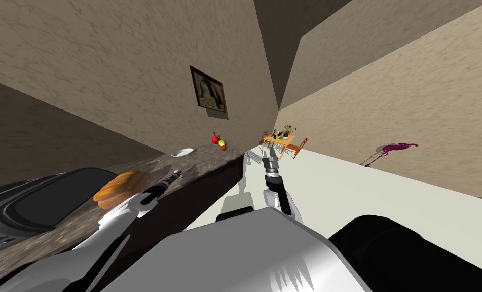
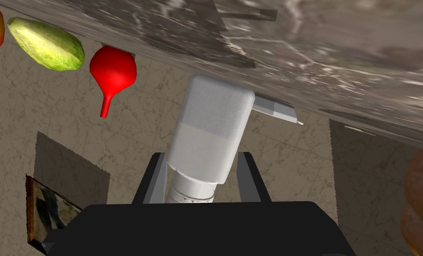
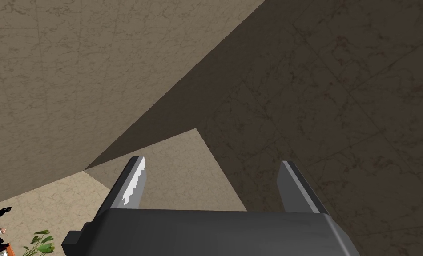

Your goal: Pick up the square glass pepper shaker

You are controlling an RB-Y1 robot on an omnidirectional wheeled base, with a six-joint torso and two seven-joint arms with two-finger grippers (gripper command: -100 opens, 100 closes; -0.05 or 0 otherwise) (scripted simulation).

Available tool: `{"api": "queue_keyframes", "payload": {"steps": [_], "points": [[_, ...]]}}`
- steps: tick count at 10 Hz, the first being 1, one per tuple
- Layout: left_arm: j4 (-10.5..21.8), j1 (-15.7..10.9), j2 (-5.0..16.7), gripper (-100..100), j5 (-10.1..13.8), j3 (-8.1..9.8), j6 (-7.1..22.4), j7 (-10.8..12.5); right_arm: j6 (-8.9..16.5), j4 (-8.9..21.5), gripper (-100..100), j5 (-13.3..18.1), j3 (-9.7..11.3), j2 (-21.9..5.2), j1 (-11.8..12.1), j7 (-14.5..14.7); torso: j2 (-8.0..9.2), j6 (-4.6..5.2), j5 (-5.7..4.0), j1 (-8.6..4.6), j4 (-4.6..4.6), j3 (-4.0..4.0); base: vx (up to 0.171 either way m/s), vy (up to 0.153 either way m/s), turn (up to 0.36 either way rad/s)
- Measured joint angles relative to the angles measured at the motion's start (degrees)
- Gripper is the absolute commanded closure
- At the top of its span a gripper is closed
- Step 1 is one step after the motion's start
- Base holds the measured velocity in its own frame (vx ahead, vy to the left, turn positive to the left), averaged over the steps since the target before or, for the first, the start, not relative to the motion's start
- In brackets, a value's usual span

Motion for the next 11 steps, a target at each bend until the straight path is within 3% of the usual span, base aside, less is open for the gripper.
{"api": "queue_keyframes", "payload": {"steps": [5,7,9,11], "points": [[-10.62,7.8,0.52,100,1.4,-1.57,4.66,0.87,0.0,0.0,0,0.0,0.0,0.0,0.0,0.0,-0.06,0.09,0.02,0.03,-0.02,-0.04,0.048,0.025,0.036],[-13.48,9.71,-0.1,100,2.21,-1.23,5.19,-0.61,0.0,0.0,0,0.0,0.0,0.0,0.0,0.0,-0.15,0.05,0.04,0.13,-0.06,-0.1,0.081,0.042,0.077],[-16.92,12.28,0.15,100,2.69,-1.67,6.6,-0.62,0.0,0.0,0,0.0,0.0,0.0,-0.01,0.0,-0.1,0.1,0.15,0.18,-0.14,-0.14,0.014,0.006,0.003],[-19.59,13.11,0.16,100,2.76,-1.55,6.6,-0.73,0.0,0.0,0,0.0,0.01,0.0,-0.02,0.0,0.0,0.19,0.12,0.07,-0.09,-0.06,0.024,0.009,0.042]]}}
